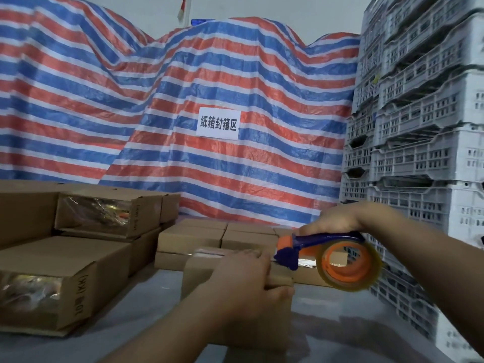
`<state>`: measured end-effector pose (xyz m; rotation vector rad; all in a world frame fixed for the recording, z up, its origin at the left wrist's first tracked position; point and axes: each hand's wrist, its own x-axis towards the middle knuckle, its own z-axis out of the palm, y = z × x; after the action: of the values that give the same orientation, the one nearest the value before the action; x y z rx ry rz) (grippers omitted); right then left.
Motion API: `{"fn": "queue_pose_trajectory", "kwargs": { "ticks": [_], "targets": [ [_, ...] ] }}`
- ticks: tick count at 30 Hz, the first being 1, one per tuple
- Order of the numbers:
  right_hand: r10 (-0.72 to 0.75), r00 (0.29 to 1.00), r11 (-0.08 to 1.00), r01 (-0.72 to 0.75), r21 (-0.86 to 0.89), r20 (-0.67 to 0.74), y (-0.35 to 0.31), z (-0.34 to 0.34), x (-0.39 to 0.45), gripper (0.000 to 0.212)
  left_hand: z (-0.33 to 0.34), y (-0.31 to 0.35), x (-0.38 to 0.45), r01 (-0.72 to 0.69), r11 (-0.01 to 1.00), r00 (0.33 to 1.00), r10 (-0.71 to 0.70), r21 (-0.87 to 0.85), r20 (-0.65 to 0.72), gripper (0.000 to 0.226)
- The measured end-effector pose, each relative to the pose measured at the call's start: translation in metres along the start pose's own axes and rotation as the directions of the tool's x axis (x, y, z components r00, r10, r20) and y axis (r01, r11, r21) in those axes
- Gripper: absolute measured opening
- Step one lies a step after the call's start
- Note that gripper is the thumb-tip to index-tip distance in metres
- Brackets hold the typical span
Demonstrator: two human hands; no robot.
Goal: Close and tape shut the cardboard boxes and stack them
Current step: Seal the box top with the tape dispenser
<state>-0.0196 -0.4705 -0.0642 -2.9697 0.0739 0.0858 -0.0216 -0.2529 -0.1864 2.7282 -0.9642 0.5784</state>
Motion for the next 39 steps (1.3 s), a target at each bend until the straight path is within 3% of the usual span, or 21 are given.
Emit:
{"fn": "queue_pose_trajectory", "kwargs": {
  "ticks": [6, 12, 16, 21, 25, 30, 35, 39],
  "targets": [
    [-0.063, 0.998, 0.993, 0.060, 0.099, 0.028, 0.013, 0.005, 0.001, 0.062, 0.005, -0.005, -0.003, -0.025, 0.997, 0.998, 0.030, 0.074, -0.057, 0.076],
    [-0.073, 0.997, 0.993, 0.069, 0.098, 0.033, 0.040, -0.020, -0.014, 0.082, 0.004, -0.008, -0.004, -0.026, 0.997, 0.999, 0.028, 0.076, -0.031, 0.078],
    [-0.033, 0.999, 0.997, 0.030, 0.073, 0.043, 0.057, -0.030, -0.028, 0.062, 0.005, -0.006, -0.004, -0.033, 0.997, 0.999, 0.036, 0.077, -0.032, 0.074],
    [-0.008, 1.000, 0.950, 0.016, -0.313, 0.028, 0.023, -0.009, -0.019, 0.082, 0.006, -0.006, -0.005, -0.037, 0.998, 0.997, 0.041, 0.056, -0.062, 0.070],
    [-0.019, 0.998, 0.879, -0.013, -0.476, -0.061, -0.022, 0.006, -0.020, 0.060, 0.006, -0.005, -0.004, -0.036, 0.997, 0.996, 0.041, 0.066, -0.078, 0.067],
    [-0.002, 0.994, 0.772, -0.070, -0.631, -0.113, -0.049, 0.006, -0.034, 0.051, 0.006, -0.004, -0.004, -0.048, 0.997, 0.994, 0.053, 0.055, -0.092, 0.066],
    [-0.019, 0.998, 0.413, -0.047, -0.909, -0.060, -0.045, 0.044, -0.031, 0.039, 0.005, -0.005, -0.007, -0.034, 0.999, 0.996, 0.037, 0.041, -0.081, 0.068],
    [-0.045, 0.968, 0.591, -0.174, -0.788, -0.247, 0.008, 0.068, -0.027, 0.039, 0.007, -0.003, -0.006, -0.039, 0.998, 0.996, 0.042, 0.039, -0.074, 0.066]
  ]
}}
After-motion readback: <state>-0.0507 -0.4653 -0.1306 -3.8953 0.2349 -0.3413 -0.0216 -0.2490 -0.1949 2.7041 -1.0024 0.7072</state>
